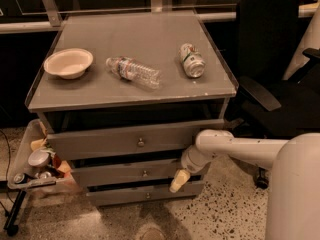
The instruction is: Open middle drawer
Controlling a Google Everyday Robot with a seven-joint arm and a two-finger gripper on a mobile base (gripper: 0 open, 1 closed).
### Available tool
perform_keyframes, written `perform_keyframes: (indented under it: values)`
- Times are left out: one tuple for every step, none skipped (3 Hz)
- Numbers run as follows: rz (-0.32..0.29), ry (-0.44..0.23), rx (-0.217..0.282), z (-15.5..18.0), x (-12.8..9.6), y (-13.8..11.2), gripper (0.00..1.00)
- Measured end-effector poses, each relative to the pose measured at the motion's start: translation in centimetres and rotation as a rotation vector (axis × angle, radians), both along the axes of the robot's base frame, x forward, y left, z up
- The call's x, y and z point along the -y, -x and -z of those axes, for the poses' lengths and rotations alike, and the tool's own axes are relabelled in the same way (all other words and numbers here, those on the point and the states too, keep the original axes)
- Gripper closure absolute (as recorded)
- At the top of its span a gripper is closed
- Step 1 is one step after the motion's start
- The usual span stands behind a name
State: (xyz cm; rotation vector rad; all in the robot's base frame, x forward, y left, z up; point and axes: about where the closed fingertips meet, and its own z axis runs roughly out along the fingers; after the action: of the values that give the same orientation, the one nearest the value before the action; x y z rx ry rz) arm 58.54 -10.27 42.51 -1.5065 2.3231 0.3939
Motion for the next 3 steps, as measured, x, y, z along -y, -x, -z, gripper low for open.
perform_keyframes:
  values:
    - [-0.005, 0.003, -0.07, 1.7, -0.1, 2.1, 0.0]
    - [-0.004, 0.007, -0.095, 1.6, -0.1, 3.0, 0.0]
    - [-0.001, 0.027, -0.163, 1.5, 0.7, 6.5, 0.0]
